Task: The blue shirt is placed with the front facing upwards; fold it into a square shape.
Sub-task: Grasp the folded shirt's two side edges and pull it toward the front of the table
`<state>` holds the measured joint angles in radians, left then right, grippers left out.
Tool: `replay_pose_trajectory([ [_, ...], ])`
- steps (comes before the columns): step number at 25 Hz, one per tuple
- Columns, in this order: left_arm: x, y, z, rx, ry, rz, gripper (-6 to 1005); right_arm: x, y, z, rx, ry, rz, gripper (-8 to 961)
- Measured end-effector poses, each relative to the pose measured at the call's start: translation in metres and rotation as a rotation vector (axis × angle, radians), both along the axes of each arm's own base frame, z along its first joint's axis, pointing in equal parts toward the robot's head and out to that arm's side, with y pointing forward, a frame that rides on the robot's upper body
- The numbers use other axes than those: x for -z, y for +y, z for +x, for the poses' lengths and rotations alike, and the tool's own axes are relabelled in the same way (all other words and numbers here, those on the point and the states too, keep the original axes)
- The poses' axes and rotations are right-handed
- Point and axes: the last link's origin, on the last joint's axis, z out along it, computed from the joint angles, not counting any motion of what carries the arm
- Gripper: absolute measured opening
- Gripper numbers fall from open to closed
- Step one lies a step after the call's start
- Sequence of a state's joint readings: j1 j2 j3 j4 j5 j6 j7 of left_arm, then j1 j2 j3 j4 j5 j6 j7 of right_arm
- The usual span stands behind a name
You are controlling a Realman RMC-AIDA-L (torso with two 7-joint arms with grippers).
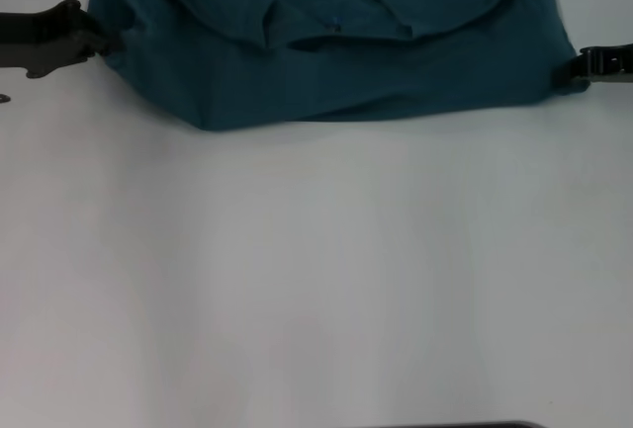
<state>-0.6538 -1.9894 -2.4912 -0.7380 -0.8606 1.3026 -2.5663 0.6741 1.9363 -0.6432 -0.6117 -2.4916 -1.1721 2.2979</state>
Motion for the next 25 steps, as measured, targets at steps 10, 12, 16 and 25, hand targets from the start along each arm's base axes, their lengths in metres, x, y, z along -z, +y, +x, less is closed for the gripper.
replay_pose_trajectory([
  [10,-0.016,-0.017,-0.008,0.020,0.033,-0.124,21,-0.036,-0.020,-0.010,0.008,0.003,-0.132,46],
  [12,-0.016,-0.025,-0.010,0.028,0.041,-0.176,21,-0.036,-0.026,-0.012,0.017,-0.016,-0.196,44],
  [16,-0.018,-0.044,-0.011,0.046,0.035,-0.260,22,-0.033,-0.036,-0.011,0.042,-0.052,-0.288,44],
  [25,-0.022,-0.093,-0.019,0.033,0.017,-0.408,23,-0.034,-0.062,-0.013,0.061,-0.048,-0.434,45],
])
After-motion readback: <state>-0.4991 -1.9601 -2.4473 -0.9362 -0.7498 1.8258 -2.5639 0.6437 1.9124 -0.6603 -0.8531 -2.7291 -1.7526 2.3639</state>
